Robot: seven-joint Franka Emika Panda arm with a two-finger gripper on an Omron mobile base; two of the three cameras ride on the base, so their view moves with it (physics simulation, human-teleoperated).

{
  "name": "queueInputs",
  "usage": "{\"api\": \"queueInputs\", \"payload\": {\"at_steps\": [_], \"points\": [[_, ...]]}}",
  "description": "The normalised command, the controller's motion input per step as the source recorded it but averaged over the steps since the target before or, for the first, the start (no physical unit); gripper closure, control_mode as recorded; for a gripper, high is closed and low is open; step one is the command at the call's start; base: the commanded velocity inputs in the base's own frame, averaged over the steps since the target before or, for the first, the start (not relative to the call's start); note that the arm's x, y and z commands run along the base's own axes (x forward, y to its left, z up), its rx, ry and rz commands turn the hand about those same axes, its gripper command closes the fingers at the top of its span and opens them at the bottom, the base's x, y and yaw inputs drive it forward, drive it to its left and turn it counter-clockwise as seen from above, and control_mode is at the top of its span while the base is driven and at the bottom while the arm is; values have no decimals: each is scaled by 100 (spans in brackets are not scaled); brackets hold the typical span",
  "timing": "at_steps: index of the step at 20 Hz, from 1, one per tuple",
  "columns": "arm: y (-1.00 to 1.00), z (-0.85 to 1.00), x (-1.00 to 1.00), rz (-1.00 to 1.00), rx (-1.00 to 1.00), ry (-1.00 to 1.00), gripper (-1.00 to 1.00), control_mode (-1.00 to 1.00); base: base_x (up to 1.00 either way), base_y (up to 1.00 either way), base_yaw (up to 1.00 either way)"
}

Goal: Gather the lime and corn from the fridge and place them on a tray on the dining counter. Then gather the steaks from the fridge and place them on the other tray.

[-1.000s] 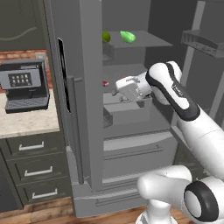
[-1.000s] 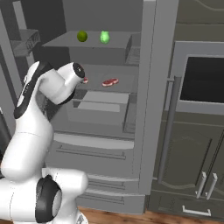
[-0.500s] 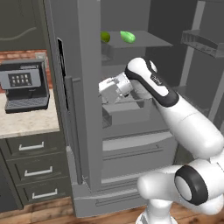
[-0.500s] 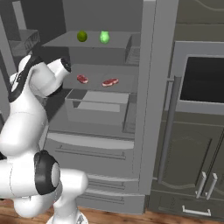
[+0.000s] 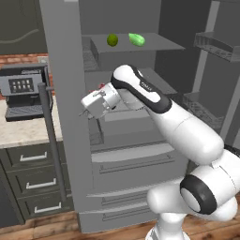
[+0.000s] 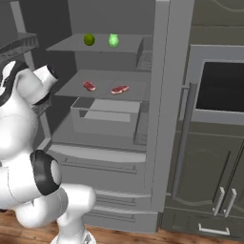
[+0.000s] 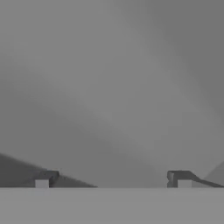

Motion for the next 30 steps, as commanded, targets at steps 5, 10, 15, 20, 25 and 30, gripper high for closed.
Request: {"api": "queueInputs", "payload": {"at_steps": [5, 10, 15, 20, 25, 30], "points": [[49, -7, -17, 10, -3, -10, -100, -100, 0, 0, 0], [-39, 0, -77, 0, -9, -35, -100, -100, 0, 0, 0], [-69, 0, -98, -11, -5, -28, -100, -100, 0, 0, 0], [-69, 0, -62, -33, 0, -9, -100, -100, 0, 0, 0], [-60, 11, -25, -45, 0, 0, -100, -100, 0, 0, 0], [-57, 17, -14, -47, 0, 0, -100, -100, 0, 0, 0]]}}
